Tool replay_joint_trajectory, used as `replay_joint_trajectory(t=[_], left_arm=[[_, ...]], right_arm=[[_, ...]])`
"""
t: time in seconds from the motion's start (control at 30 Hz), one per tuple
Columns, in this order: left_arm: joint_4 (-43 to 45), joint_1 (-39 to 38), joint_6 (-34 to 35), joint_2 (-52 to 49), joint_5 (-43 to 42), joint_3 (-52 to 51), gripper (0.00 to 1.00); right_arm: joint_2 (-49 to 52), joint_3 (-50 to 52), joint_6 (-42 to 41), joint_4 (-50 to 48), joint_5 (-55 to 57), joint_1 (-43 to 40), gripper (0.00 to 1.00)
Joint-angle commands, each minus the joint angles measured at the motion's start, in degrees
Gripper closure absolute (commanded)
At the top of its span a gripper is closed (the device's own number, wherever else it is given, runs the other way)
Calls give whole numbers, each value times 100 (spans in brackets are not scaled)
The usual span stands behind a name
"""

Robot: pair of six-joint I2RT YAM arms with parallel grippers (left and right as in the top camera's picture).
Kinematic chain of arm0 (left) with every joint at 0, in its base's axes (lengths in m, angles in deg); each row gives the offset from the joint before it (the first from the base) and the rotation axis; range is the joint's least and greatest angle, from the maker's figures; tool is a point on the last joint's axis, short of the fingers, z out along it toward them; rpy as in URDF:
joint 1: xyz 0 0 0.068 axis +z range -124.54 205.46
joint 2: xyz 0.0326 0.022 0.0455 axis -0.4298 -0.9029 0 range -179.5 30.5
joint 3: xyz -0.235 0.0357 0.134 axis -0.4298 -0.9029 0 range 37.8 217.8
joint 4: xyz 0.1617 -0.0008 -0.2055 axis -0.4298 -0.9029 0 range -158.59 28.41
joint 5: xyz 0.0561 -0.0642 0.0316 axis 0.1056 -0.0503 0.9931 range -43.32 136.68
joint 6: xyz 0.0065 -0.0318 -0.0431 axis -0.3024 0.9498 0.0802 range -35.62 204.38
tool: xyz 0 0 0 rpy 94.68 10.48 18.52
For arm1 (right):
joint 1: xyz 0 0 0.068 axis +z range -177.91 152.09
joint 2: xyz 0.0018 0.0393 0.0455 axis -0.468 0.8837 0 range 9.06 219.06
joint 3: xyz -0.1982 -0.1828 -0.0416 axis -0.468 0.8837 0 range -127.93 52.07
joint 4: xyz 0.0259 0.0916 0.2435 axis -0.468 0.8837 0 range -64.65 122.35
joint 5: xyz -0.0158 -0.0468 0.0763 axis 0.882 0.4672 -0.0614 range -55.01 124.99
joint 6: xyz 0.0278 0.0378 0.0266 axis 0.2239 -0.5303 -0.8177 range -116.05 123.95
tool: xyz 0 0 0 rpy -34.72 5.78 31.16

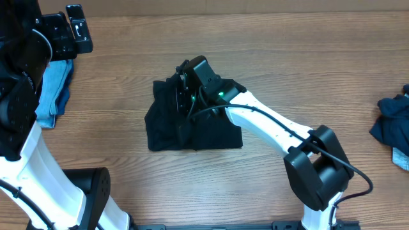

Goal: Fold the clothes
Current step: 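Lower the folded right end onto the left half of the strip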

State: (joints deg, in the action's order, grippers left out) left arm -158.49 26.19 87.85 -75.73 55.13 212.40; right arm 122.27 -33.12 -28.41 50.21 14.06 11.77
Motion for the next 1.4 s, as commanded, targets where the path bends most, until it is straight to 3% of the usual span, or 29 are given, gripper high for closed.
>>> replay_joint_trajectory(t=[0.0, 0.13, 0.23, 0.37, 0.43, 0.73, 0.9, 1.0, 1.2, 1.37], left_arm=[[11, -2, 39, 7, 72, -7, 0], [13, -2, 39, 7, 72, -7, 0], [11, -2, 39, 7, 72, -7, 0], [13, -2, 39, 7, 72, -7, 0], [11, -2, 39, 7, 72, -7, 0], [11, -2, 39, 7, 72, -7, 0], [13, -2, 39, 7, 72, -7, 0], [11, -2, 39, 7, 72, -7, 0], [11, -2, 39, 7, 72, -7, 0], [11, -2, 39, 7, 72, -7, 0]], right_arm=[[70, -142, -72, -101, 31, -20, 95], [83, -142, -63, -186, -221, -20, 89], [83, -142, -57, -313, -466, -20, 75], [83, -142, -46, -483, -678, -20, 69], [83, -142, -42, -551, -802, -20, 62], [83, -142, 243, -769, -1180, -20, 52], [37, -160, 702, -494, -1174, -177, 51], [37, -157, 911, 195, -1045, -448, 52], [83, -122, 1150, 1180, -909, -472, 66], [175, -37, 1163, 1318, -713, -223, 90]])
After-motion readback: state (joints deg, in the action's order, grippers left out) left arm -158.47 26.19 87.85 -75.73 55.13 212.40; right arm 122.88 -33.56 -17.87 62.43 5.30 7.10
